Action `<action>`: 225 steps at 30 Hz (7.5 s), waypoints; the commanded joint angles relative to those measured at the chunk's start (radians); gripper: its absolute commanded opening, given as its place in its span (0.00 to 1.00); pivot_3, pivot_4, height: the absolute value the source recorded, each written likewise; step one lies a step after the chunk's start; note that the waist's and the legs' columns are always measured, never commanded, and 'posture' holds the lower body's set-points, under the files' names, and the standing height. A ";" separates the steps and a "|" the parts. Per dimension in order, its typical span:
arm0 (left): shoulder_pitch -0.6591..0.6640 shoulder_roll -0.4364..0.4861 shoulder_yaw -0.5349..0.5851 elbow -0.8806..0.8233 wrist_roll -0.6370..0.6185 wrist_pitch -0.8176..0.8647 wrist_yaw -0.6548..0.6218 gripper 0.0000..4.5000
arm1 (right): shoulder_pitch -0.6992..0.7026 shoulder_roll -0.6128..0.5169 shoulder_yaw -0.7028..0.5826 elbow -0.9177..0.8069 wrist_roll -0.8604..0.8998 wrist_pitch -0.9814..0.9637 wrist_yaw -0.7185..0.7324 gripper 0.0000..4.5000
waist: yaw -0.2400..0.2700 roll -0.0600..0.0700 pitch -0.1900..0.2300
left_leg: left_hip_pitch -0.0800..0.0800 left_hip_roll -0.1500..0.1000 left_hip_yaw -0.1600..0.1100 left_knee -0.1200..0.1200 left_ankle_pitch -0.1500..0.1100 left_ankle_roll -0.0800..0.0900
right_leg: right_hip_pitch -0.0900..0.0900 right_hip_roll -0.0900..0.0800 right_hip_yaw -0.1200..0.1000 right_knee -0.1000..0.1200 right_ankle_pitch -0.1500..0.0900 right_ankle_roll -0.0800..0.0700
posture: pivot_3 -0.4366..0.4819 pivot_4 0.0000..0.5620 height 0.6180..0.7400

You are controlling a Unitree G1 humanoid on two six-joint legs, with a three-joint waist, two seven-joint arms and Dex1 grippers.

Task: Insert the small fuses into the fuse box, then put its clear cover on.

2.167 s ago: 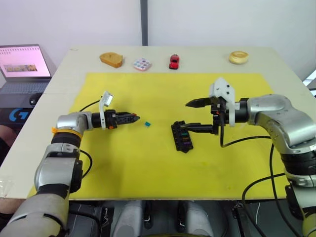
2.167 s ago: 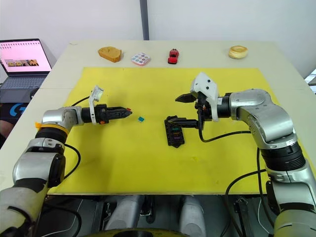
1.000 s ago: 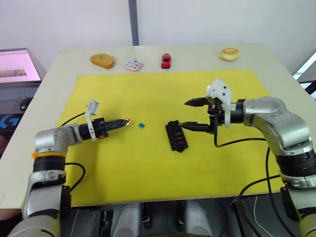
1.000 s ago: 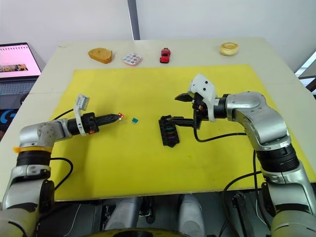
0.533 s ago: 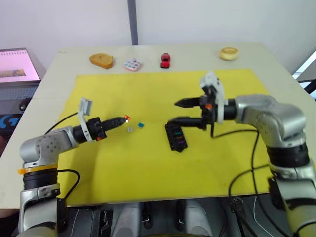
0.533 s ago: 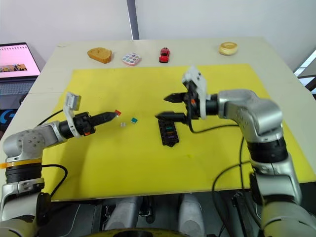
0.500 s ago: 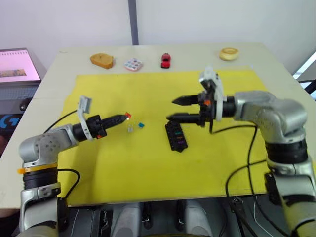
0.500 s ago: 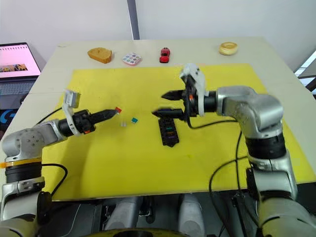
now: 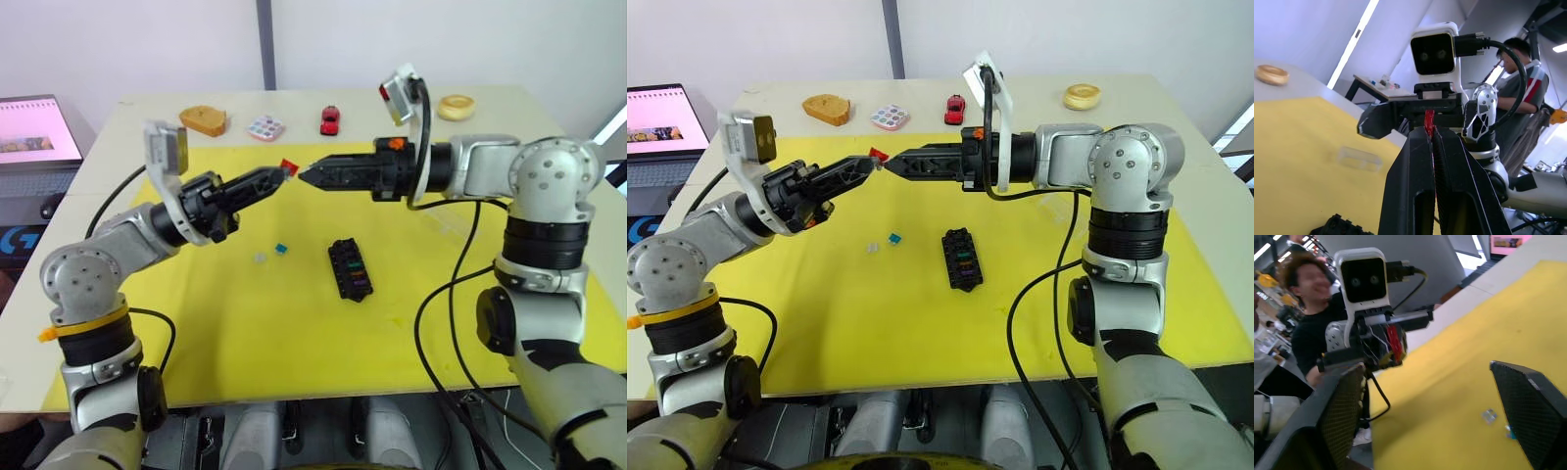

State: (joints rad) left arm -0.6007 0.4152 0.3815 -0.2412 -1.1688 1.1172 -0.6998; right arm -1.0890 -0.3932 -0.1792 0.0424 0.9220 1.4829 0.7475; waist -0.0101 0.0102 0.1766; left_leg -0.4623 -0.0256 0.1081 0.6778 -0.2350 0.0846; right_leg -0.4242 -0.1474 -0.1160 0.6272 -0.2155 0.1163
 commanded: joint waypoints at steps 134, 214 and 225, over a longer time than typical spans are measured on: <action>0.326 0.465 -0.295 -0.259 0.428 -0.390 -0.306 0.65 | 0.210 -0.264 0.510 0.157 -0.781 -1.182 0.744 0.00 | -0.003 0.000 0.001 | 0.002 0.006 0.001 -0.015 0.005 -0.011 | -0.002 0.009 0.003 -0.012 0.000 -0.001 | 0.48 0.27 1.00; 0.319 0.469 -0.270 -0.231 0.370 -0.359 -0.271 0.66 | 0.144 -0.221 0.461 0.231 -0.761 -1.011 0.733 0.49 | -0.002 0.000 0.001 | 0.014 0.007 0.001 -0.016 0.004 -0.012 | 0.002 0.009 0.004 -0.012 0.000 -0.002 | 0.48 0.27 1.00; 0.311 0.478 -0.281 -0.233 0.398 -0.373 -0.282 0.66 | 0.238 -0.227 0.458 0.158 -0.738 -1.031 0.702 0.00 | -0.003 0.000 0.001 | 0.013 0.007 0.001 -0.016 0.004 -0.012 | 0.002 0.008 0.004 -0.012 0.000 -0.002 | 0.48 0.27 1.00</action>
State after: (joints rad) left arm -0.2776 0.8852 0.0793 -0.4650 -0.7736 0.7578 -0.9761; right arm -0.8458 -0.6083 0.3019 0.2366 0.1708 0.4652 1.4535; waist -0.0130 0.0103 0.1776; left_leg -0.4489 -0.0190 0.1090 0.6613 -0.2307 0.0726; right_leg -0.4227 -0.1391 -0.1124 0.6153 -0.2157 0.1147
